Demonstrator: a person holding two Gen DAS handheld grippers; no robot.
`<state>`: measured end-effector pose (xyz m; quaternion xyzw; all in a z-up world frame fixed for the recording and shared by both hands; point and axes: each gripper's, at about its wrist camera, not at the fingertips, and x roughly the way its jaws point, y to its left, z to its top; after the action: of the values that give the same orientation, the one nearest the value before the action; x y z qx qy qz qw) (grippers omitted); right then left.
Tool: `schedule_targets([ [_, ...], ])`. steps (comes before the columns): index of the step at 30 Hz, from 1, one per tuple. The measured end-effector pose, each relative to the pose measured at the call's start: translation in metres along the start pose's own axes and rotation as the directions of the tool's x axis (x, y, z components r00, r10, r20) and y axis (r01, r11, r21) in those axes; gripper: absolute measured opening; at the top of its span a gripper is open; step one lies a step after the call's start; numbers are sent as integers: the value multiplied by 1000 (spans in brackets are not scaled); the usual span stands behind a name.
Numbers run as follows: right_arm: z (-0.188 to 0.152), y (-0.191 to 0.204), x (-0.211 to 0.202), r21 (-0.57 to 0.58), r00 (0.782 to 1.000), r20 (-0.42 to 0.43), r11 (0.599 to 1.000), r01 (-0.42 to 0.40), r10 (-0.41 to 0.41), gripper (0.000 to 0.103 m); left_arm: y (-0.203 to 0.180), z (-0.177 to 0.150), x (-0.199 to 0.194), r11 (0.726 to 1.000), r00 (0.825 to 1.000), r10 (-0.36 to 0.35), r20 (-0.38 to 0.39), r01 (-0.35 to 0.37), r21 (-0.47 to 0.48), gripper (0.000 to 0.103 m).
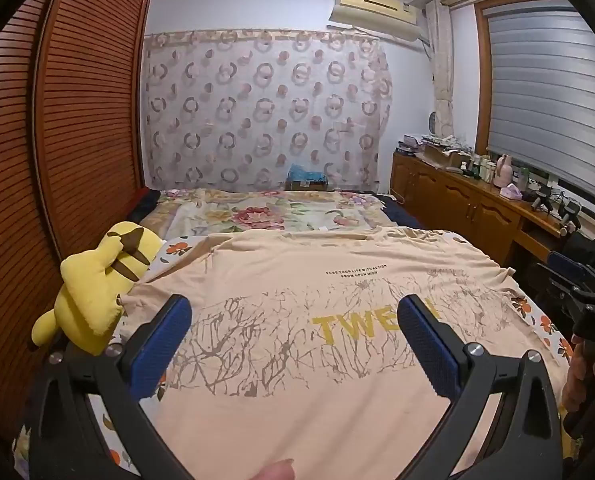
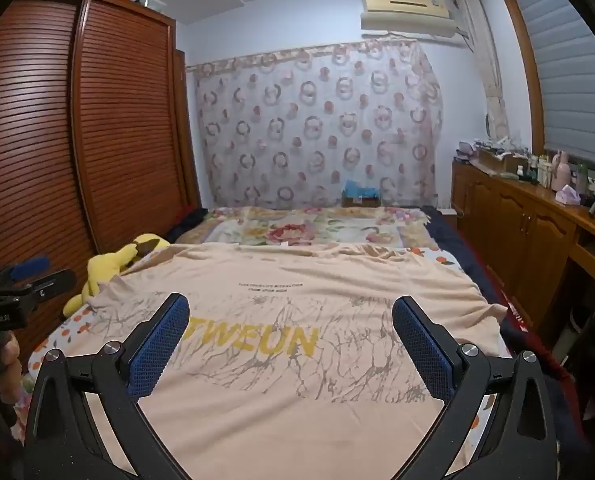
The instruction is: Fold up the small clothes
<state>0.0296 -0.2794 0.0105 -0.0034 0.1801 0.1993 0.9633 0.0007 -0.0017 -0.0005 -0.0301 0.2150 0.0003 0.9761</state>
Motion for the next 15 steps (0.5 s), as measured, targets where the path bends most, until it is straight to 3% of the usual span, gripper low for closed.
schedule_targets([
  [15,1,1,-3,1,1000,-1,1000,0,0,103,-4,-2,2,1000,1000,0,-5,0,-8,103],
])
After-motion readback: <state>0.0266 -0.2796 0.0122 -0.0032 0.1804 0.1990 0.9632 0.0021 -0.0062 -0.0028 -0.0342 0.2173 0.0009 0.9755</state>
